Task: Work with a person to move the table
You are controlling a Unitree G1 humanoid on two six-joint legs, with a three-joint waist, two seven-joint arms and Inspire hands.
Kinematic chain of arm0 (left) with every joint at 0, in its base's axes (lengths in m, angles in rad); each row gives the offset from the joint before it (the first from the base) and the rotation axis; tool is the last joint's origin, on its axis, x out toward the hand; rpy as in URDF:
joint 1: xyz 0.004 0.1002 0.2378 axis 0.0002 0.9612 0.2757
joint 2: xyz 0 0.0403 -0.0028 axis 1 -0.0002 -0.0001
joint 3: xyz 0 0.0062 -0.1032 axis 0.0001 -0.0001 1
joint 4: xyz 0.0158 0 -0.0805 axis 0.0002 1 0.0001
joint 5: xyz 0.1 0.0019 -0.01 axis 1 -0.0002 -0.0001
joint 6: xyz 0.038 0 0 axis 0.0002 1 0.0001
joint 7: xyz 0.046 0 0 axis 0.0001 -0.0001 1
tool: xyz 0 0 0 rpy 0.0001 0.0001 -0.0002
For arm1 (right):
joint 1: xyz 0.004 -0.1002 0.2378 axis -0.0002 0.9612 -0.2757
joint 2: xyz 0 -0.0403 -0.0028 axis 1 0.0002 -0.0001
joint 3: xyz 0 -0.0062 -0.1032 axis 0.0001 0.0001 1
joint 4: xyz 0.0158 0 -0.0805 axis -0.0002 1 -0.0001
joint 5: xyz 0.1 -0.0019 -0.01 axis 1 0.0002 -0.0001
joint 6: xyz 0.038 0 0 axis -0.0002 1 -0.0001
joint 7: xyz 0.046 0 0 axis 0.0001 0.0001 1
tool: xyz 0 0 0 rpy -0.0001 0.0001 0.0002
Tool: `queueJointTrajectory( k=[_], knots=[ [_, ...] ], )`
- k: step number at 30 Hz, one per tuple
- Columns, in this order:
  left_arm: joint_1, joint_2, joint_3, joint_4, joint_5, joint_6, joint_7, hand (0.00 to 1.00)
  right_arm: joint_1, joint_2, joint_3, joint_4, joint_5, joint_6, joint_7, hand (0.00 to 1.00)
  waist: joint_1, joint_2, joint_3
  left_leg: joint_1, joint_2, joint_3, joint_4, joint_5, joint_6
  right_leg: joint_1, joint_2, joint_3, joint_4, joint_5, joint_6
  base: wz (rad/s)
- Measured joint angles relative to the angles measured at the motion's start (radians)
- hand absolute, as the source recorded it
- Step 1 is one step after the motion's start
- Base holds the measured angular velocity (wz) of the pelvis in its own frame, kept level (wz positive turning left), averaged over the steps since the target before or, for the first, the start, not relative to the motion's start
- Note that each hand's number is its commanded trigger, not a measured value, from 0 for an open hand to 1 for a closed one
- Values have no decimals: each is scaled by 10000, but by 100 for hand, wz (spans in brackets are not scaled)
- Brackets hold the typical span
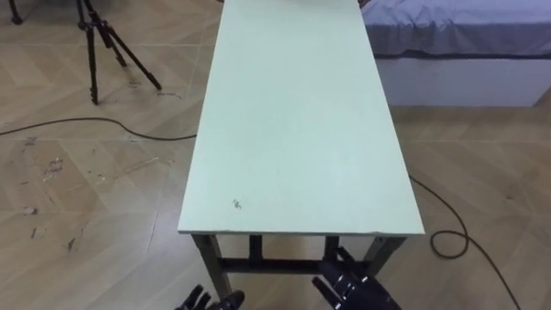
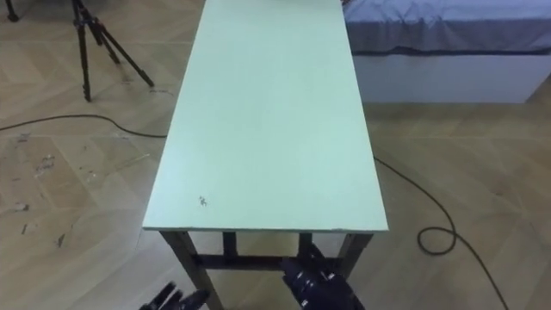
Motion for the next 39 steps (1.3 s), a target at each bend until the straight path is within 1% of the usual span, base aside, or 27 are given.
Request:
queueJointTrajectory(
  k=[1, 2, 5, 7, 10, 11, 13, 20, 23, 28, 32, 33, 34, 36, 38, 39],
  knots=[
    [35, 9, -17, -177, -190, 128, 36, 0, 3, 7, 17, -373, 23, -4, 57, 0, -11, 29, 17, 9, -3, 2, -1, -1, 1, 2, 0, 19, -1, 0, 0, -8],
    [66, 25, -48, -237, -292, 148, 38, 0, -6, 12, 40, -527, 25, -19, 110, 0, -36, 40, 26, 9, -3, 18, -2, -3, 4, -2, 0, 26, -1, 0, 0, -4],
    [65, 64, -218, -863, -836, 157, 39, 0, -106, 5, 85, -653, 21, -34, 360, 0, -93, 33, 30, 2, 1, 80, -2, -4, 6, 9, -1, 55, -1, 0, 0, 4],
    [-86, 94, -317, -1240, -1064, 113, 44, 0, -144, -10, 217, -633, 35, -25, 416, 0, -75, 50, 36, -13, 3, 104, -1, -6, 10, 4, -2, 74, -2, -1, 1, 6],
    [-254, 149, -390, -1582, -1167, 116, 142, 0, -191, -61, 477, -634, 50, -9, 535, 0, -51, 71, 27, -71, 14, 121, 3, -17, 30, -63, 12, 81, 21, -1, 0, 0],
    [-254, 150, -393, -1704, -1168, 116, 147, 0, -203, -67, 501, -634, 50, -9, 544, 0, -49, 74, 13, -114, 14, 121, 3, -17, 30, -111, 13, 81, 37, 1, -2, 0],
    [-253, 149, -397, -2162, -1181, 119, 147, 0, -277, -149, 571, -634, 45, -5, 544, 0, -36, 82, 20, -138, 11, 128, 8, -15, 33, -190, -6, 85, 144, 6, -11, -3],
    [-241, 253, -408, -2317, -1321, 225, 219, 0, -499, -355, 727, -923, 55, -6, 539, 0, -25, 64, 15, -113, 11, 137, 94, -14, 33, -189, -14, 118, 145, 4, -11, -1],
    [-243, 287, -406, -2328, -1368, 229, 222, 0, -495, -357, 746, -935, 53, -4, 544, 0, -30, 61, 19, -111, 14, 138, 93, -14, 33, -197, -18, 127, 165, 4, -11, 0],
    [-270, 325, -402, -2448, -1375, 302, 417, 0, -501, -360, 745, -935, 56, 0, 544, 0, -31, 9, 45, -116, 9, 142, 93, -14, 34, -206, -30, 132, 166, 5, -12, 0],
    [-336, 484, -377, -2463, -1391, 423, 437, 0, -505, -363, 745, -936, 200, 19, 544, 0, -29, 0, 45, -132, 11, 161, 95, -14, 34, -226, -22, 141, 169, 8, -17, 0],
    [-364, 517, -363, -2463, -1394, 461, 466, 0, -507, -363, 745, -935, 446, 105, 544, 0, -27, 1, 45, -131, 13, 162, 95, -14, 34, -226, -19, 141, 169, 10, -20, 0],
    [-408, 531, -295, -2463, -1394, 562, 530, 0, -507, -367, 743, -935, 649, 184, 544, 0, -24, 3, 46, -124, 16, 162, 98, -14, 33, -219, -19, 140, 171, 11, -21, 0],
    [-469, 553, -211, -2462, -1394, 715, 576, 0, -505, -375, 744, -935, 804, 224, 544, 0, -24, 10, 51, -118, 17, 162, 100, -14, 34, -212, -20, 139, 171, 12, -23, 0],
    [-510, 554, -175, -2463, -1394, 812, 606, 0, -505, -381, 733, -935, 824, 244, 544, 0, -25, 15, 52, -113, 17, 162, 103, -14, 33, -204, -21, 139, 171, 12, -23, 0],
    [-543, 555, -173, -2463, -1401, 843, 651, 0, -508, -385, 713, -939, 892, 321, 544, 0, -22, 22, 55, -112, 17, 162, 104, -14, 34, -201, -21, 139, 168, 12, -23, 0]
  ],
)
